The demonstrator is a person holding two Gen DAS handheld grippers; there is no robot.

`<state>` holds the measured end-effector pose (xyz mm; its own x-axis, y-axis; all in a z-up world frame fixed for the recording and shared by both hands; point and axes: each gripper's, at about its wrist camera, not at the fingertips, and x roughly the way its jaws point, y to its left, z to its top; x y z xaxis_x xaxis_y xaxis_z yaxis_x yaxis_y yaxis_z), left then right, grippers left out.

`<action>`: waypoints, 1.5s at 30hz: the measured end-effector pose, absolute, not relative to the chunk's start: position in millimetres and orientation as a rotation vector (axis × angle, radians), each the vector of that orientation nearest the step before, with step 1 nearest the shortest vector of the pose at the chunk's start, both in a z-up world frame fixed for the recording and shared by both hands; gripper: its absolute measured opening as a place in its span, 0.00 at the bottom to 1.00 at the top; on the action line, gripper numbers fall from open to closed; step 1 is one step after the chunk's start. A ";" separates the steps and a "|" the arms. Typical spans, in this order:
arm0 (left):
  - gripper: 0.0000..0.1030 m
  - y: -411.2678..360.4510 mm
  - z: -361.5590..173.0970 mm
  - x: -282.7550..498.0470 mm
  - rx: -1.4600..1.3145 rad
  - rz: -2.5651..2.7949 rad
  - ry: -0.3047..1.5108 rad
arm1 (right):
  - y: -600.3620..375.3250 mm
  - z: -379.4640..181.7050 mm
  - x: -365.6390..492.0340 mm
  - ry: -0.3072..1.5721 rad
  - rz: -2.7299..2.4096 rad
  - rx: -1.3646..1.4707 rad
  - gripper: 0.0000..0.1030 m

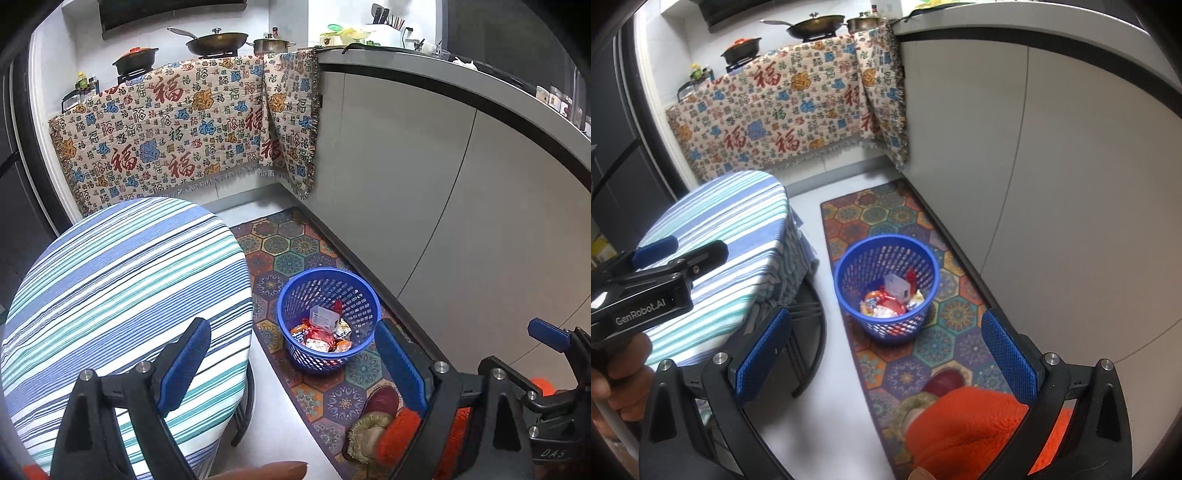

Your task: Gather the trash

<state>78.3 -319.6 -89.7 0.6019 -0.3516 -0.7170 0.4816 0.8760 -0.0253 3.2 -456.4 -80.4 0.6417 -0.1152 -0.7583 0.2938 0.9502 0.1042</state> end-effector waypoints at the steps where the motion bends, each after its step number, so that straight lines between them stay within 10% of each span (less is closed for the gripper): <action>1: 0.89 -318.7 -89.4 78.3 0.177 -0.485 0.789 | -457.2 -80.5 3.3 0.843 -0.233 0.225 1.00; 45: 0.89 -326.1 -89.8 81.4 0.173 -0.481 0.804 | -454.2 -77.0 5.7 0.850 -0.225 0.231 1.00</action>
